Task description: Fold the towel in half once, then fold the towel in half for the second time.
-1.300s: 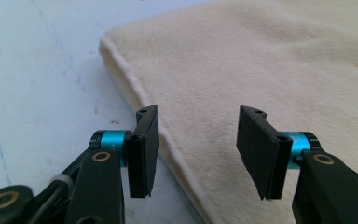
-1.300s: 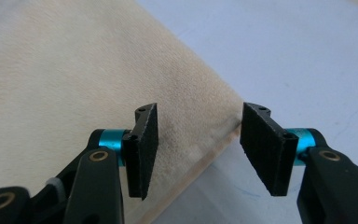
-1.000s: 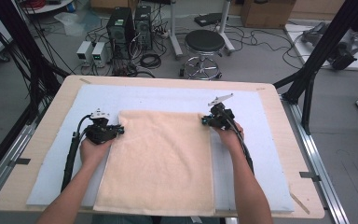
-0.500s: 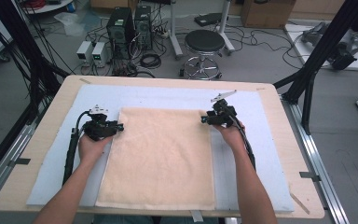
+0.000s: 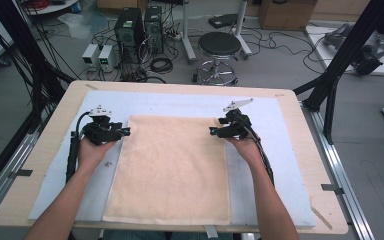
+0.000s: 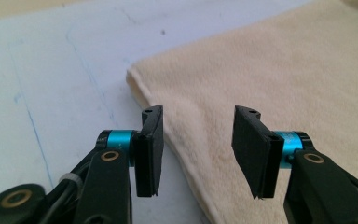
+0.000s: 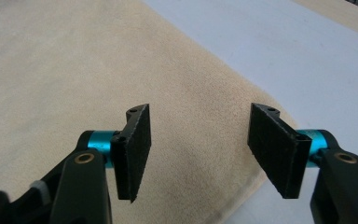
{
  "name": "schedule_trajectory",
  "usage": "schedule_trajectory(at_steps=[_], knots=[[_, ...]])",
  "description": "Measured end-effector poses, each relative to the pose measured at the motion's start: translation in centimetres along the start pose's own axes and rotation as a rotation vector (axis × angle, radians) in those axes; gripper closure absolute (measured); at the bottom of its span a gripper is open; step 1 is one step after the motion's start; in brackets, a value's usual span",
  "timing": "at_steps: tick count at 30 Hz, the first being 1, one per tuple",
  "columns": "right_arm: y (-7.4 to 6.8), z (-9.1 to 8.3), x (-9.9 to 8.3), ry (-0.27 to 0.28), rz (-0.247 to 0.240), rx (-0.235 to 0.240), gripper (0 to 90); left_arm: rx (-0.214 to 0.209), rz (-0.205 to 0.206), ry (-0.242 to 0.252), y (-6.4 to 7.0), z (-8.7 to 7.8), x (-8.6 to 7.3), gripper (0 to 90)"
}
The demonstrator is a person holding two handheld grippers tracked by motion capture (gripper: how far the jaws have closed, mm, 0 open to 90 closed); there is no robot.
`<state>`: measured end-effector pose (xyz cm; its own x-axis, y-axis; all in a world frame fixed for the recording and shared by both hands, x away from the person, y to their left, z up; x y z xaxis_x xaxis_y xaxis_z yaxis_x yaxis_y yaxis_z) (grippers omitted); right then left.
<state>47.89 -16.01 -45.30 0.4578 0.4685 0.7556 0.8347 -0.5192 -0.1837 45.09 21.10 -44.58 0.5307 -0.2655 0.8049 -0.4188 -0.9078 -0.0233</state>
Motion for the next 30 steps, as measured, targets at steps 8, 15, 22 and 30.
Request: schedule_trajectory(at_steps=[8,15,22,30], knots=[[-0.2,-0.1,0.2,0.015,-0.003,0.008,31.7,-0.031,0.012,-0.027,-0.1,-0.1,1.5,47.5],[-0.4,-0.2,0.2,0.016,-0.007,0.011,31.0,-0.053,0.022,-0.030,0.3,0.2,2.0,40.4],[-0.2,0.0,0.0,0.003,-0.012,0.003,30.6,-0.052,0.010,-0.067,0.0,1.4,1.3,39.5],[0.8,-2.3,2.2,0.027,-0.022,-0.046,31.4,-0.048,-0.022,-0.063,-0.9,2.3,2.0,40.2]])
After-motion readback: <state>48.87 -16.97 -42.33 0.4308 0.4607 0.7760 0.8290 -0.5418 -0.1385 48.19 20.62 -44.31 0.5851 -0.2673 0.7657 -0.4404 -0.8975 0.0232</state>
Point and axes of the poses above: each handheld gripper's, and its own axes: z roughly forward along the jaws, x roughly out of its top, y roughly to its right, the point moved 7 cm from there along z, roughly forward along the jaws, and after that the axes turned 12 degrees about x, right-handed, at the moved point
